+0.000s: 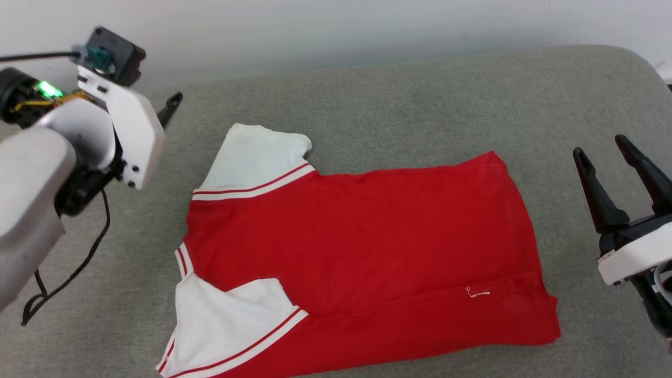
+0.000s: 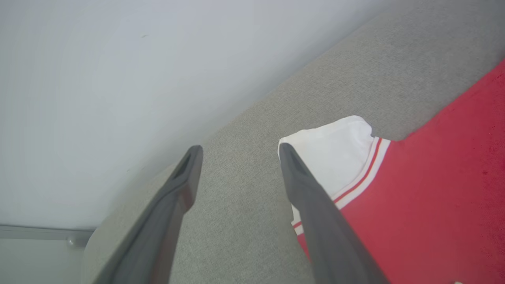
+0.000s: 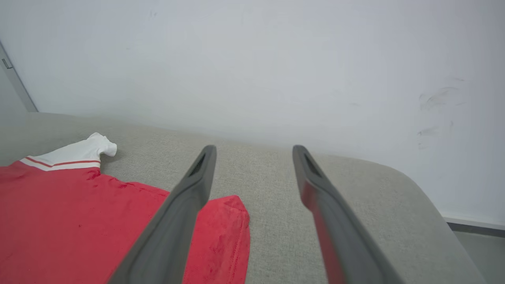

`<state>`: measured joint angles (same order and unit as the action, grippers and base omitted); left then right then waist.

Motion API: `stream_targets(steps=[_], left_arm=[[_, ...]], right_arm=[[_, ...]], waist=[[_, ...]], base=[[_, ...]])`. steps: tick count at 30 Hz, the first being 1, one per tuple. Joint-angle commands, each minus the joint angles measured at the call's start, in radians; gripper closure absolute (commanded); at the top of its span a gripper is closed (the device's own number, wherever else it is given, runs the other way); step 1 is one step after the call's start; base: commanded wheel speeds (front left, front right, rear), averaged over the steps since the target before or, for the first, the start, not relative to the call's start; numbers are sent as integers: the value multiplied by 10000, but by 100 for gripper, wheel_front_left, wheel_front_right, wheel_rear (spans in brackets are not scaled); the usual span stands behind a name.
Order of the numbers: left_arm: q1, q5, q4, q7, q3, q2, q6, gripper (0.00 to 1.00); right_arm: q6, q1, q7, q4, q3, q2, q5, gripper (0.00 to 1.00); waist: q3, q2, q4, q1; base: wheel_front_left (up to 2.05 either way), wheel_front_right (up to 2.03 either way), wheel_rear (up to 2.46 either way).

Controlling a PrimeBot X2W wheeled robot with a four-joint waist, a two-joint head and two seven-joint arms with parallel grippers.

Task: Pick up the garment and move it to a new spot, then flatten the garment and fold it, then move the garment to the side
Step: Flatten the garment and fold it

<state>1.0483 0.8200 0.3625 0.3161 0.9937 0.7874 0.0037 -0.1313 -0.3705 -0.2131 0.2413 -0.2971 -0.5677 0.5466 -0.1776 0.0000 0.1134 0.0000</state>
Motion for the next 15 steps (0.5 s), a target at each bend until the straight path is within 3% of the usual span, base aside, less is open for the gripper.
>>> stream_targets(steps=[1,8,15], left_arm=[[162,-35,69,28,-42,-42,-23,0],[1753,231,809,1099,-422,-194,-303,0],[2868,910,1066,3894,-113,-256,-791,0]], right_arm=[[12,153,-94,-169,177,153,-186,0],[10,1449,-351,-2073,1883,2054,-1446,0],[10,2027,-250,-3129,2227,3052,-2028,0]], waist=[[-409,0,344,0],[-1556,0,936,0],[-2597,0,1381,0]], base=[[0,0,0],[0,0,0],[0,0,0]])
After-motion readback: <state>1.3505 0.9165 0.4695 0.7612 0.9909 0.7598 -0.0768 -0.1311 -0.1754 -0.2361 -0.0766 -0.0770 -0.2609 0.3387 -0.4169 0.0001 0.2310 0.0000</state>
